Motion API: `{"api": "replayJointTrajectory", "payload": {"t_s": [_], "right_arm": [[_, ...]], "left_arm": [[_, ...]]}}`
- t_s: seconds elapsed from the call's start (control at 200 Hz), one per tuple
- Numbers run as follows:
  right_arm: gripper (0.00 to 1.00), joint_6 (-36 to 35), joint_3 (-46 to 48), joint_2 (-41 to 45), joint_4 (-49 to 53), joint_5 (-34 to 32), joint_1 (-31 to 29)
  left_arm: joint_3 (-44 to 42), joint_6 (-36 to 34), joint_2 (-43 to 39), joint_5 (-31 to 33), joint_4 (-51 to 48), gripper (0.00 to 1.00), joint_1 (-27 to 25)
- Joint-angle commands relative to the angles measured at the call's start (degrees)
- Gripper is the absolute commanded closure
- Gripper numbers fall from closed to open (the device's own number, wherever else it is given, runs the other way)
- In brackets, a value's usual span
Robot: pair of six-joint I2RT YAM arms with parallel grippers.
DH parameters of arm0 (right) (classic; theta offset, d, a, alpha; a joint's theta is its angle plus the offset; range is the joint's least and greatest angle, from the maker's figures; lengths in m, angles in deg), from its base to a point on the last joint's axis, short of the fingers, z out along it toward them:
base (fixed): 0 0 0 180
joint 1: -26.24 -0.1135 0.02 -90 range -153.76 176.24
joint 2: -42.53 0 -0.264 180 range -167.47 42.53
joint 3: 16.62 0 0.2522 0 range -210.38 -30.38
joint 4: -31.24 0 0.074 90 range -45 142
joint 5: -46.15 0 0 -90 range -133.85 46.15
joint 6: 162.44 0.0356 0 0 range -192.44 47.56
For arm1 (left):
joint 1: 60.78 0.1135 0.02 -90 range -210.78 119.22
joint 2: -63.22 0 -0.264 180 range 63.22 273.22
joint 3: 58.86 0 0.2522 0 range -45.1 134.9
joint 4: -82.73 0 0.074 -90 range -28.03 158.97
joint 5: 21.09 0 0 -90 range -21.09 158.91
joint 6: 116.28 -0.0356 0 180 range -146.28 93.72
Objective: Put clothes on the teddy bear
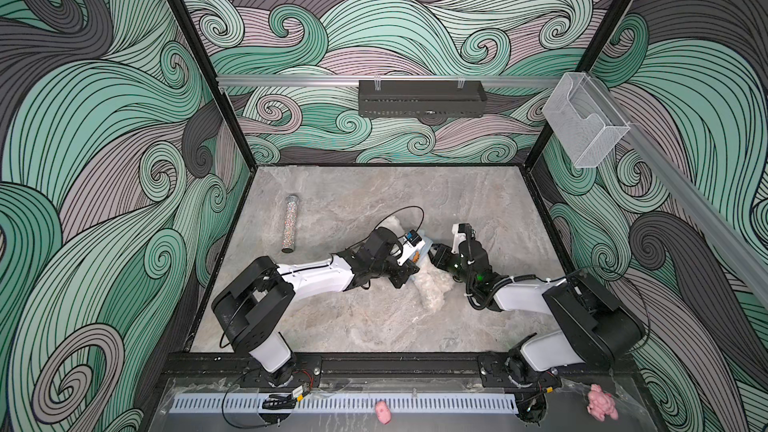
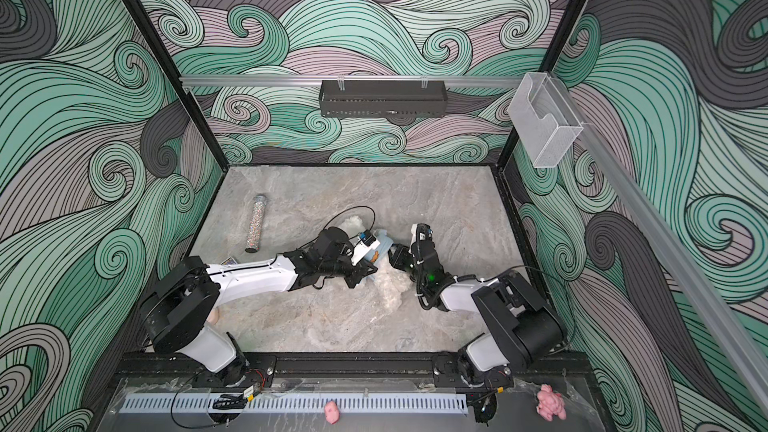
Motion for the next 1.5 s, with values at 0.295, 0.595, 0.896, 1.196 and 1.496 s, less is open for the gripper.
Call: {"api": "replayJointTrajectory", "payload": {"t_s": [0.295,0.595,0.896,1.196,1.496], "right_arm": [[0.73,4.13,-5.50,-2.98,-10.83,3.02,5.52],[1.00,-6.49,-1.93,1.61,-11.41,7.93,2.24],[1.00,-5.21,-0.39,8.53,-3.56,6.38,-0.23],[1.00,-3.39,0.02,12.06,-0.27,3.64,-2.35],[1.00,-5.27,-0.17,14.30,2.85,3.22,-3.33]], "left_arm": [[-5.26,-5.00,1.43,1.59,-1.52,1.00,-4.66],[-2.90,3.47,-3.00,21.05,-0.88,0.67,-4.52],[4.00,5.05,-5.10,26.97,-6.16,0.38,-5.30],[12.01,6.37,0.87,29.12,-8.45,0.29,-6.52],[15.44,6.50,4.74,35.17,-11.25,0.62,-6.56]]}}
